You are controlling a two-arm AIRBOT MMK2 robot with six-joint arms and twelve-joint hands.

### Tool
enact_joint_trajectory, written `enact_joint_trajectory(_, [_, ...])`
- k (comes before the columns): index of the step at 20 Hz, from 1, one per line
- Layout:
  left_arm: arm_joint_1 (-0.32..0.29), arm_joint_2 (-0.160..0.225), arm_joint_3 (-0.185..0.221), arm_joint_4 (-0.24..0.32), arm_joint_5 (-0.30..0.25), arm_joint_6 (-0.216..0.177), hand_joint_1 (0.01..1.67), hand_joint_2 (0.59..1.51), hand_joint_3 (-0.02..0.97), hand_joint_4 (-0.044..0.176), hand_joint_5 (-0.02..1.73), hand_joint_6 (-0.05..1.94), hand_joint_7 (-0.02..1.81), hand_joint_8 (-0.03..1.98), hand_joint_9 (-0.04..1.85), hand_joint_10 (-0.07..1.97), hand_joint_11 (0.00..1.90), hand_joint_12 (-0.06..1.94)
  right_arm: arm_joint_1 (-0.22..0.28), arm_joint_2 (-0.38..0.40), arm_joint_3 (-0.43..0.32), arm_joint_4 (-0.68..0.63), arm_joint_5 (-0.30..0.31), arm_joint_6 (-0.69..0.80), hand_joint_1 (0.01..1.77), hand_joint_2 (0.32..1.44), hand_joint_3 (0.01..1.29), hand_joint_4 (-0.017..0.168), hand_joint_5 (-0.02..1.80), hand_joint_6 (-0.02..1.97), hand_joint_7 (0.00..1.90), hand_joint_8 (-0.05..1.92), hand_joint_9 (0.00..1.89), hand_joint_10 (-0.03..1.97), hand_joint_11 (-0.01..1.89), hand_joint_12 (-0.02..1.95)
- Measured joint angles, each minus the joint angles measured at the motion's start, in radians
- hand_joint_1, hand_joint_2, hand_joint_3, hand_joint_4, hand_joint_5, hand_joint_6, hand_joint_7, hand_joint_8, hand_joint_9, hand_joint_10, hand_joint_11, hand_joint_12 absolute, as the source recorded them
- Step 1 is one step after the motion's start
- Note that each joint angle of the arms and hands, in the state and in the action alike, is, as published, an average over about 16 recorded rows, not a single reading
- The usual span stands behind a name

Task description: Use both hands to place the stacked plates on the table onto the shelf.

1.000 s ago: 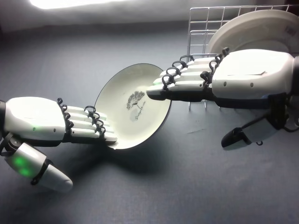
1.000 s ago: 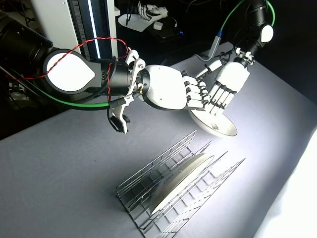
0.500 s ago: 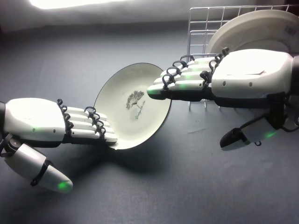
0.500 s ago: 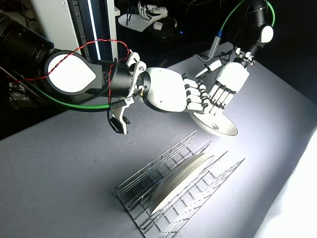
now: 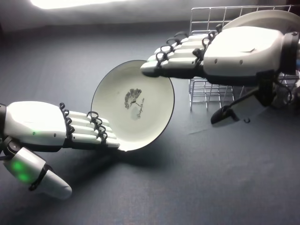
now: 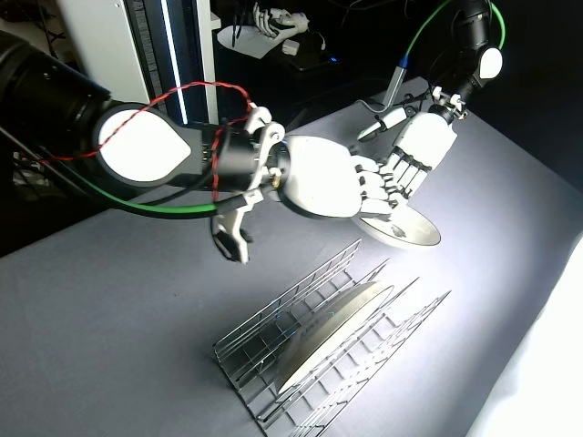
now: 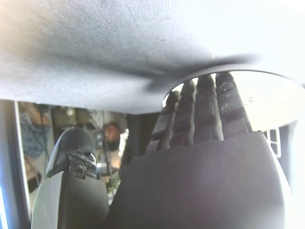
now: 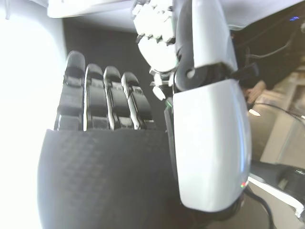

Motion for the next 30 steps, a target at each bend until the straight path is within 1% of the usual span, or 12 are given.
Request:
enact_joint_trajectory(4, [0.003, -0.004, 0.006, 0.002, -0.014, 0.002, 0.01, 1.174, 0.019, -0.002, 0.00, -0.02, 0.00, -0.01, 0.01, -0.01, 0.01, -0.03, 0.014, -0.003, 0.009, -0.005, 0.004, 0.005, 1.26, 0.93, 0.01, -0.003, 0.02, 0.03, 0.01, 0.01, 0.01, 0.01, 0.01, 0.41])
enact_joint_trajectory(12, [0.001, -0.003, 0.018, 0.006, -0.043, -0.002, 0.02, 1.174, 0.019, 0.000, 0.01, 0.00, -0.01, -0.01, 0.01, -0.02, 0.01, -0.02, 0.018, 0.022, -0.016, -0.008, 0.030, 0.009, 1.24, 0.93, 0.01, -0.003, 0.02, 0.03, 0.01, 0.01, 0.01, 0.01, 0.01, 0.45])
enact_joint_trajectory(19, [-0.007, 0.018, 0.021, 0.018, -0.079, -0.011, 0.02, 1.168, 0.019, 0.000, 0.02, 0.01, -0.01, -0.01, 0.01, -0.02, 0.01, -0.02, 0.032, 0.062, -0.038, -0.007, 0.068, 0.015, 1.25, 0.93, 0.01, -0.003, 0.02, 0.03, 0.01, 0.01, 0.02, 0.01, 0.01, 0.41])
enact_joint_trajectory(26, [-0.019, 0.050, 0.008, 0.056, -0.124, -0.021, 0.02, 1.166, 0.019, -0.001, 0.02, 0.02, 0.00, -0.01, 0.01, -0.01, 0.01, 0.00, 0.061, 0.119, -0.048, 0.010, 0.112, 0.023, 1.25, 0.93, 0.01, -0.003, 0.02, 0.03, 0.01, 0.01, 0.02, 0.01, 0.01, 0.37])
enact_joint_trajectory(30, [-0.042, 0.057, 0.000, 0.074, -0.127, -0.021, 0.02, 1.161, 0.019, -0.001, 0.02, 0.02, 0.00, -0.01, 0.01, 0.00, 0.01, 0.01, 0.075, 0.149, -0.055, 0.021, 0.131, 0.027, 1.25, 0.93, 0.01, -0.003, 0.02, 0.03, 0.01, 0.01, 0.02, 0.01, 0.01, 0.38])
